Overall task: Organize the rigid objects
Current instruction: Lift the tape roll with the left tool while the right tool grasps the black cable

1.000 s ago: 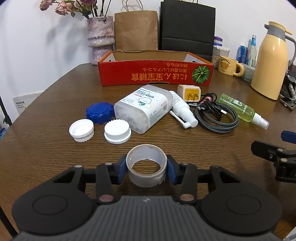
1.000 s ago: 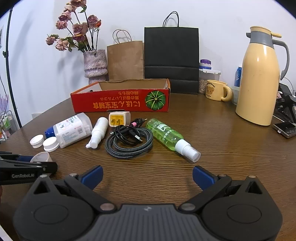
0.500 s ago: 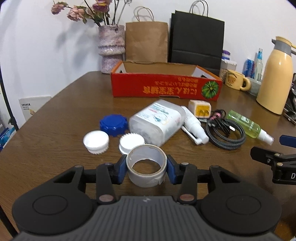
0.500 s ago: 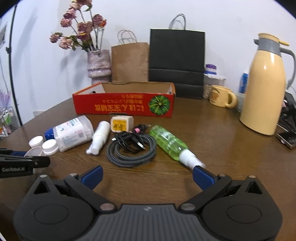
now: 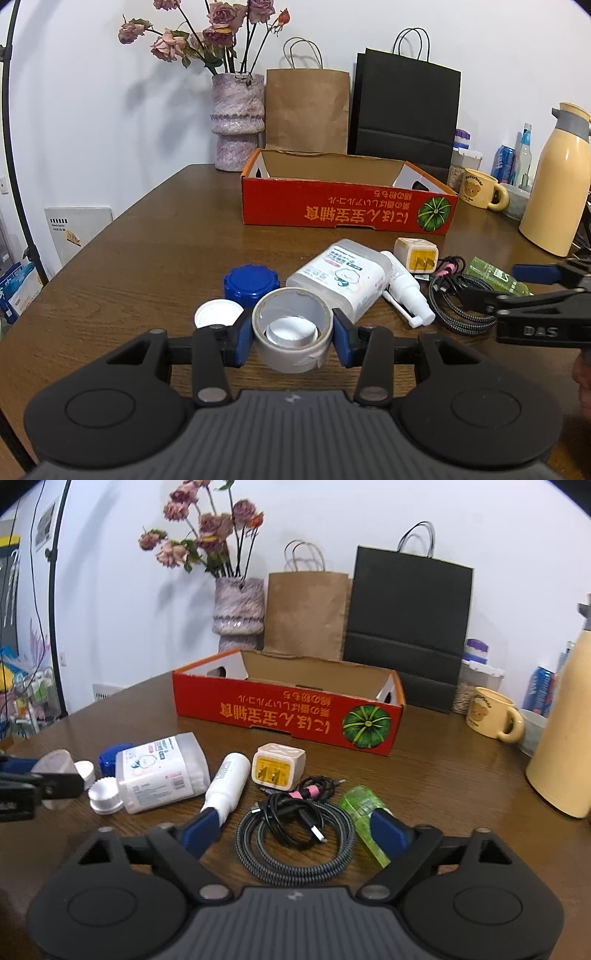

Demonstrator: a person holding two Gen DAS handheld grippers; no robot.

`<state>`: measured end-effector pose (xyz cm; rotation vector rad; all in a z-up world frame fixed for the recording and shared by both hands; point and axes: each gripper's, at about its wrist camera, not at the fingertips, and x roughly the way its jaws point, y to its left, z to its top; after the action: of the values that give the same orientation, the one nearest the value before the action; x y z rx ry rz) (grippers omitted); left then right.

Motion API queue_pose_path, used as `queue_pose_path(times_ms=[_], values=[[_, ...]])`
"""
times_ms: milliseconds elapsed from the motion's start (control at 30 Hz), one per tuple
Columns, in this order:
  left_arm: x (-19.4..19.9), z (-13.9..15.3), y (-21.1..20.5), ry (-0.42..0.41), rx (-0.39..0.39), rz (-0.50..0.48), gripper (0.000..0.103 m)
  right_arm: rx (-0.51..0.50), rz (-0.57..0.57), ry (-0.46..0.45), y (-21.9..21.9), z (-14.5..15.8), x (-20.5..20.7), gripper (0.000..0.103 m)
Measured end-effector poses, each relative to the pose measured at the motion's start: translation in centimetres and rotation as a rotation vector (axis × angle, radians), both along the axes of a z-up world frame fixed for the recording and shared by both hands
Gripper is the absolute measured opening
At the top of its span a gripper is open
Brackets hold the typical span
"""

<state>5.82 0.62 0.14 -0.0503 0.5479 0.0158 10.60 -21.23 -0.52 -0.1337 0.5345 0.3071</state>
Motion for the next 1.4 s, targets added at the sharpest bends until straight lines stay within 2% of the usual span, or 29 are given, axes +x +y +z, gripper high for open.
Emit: queue_pose_path(times_ms=[100,233,500,633,667,1033,1400], values=[[0.1,0.1,0.4,-0.005,-0.004,0.002,0.044,-0.012,0.026,0.011,0.7,-0.5,1.2,0.069],[0.2,0.2,0.9,-0.012,-0.013,0.001,0.044,-0.029,0.042,0.021,1.6,-1.2,2.2,0.065],[0.3,0.2,1.5,-0.015,-0.028,-0.004,0.044,-0.047,0.015,0.035,2.1,-2.0,3.3,0.044],[0.4,0.2,1.6,-0.014,-0.028,-0.003,0.044,-0.053,0.007,0.026,2.1,-2.0,3.2,0.038],[0.4,0.2,1.6,-0.015,-0.028,-0.003,0.044,-0.051,0.008,0.011,2.1,-1.9,3.0,0.027],[0.8,0.7,2.2,-0.029,-0.028,0.006,0.044,-0.01,-0.012,-0.018,1.5,-0.9,1.9,0.025],[2.4,3.2,1.4,-0.079,-0.003,-0.014,0.044,0.046,-0.024,-0.093,1.1,1.9,1.5,0.025]])
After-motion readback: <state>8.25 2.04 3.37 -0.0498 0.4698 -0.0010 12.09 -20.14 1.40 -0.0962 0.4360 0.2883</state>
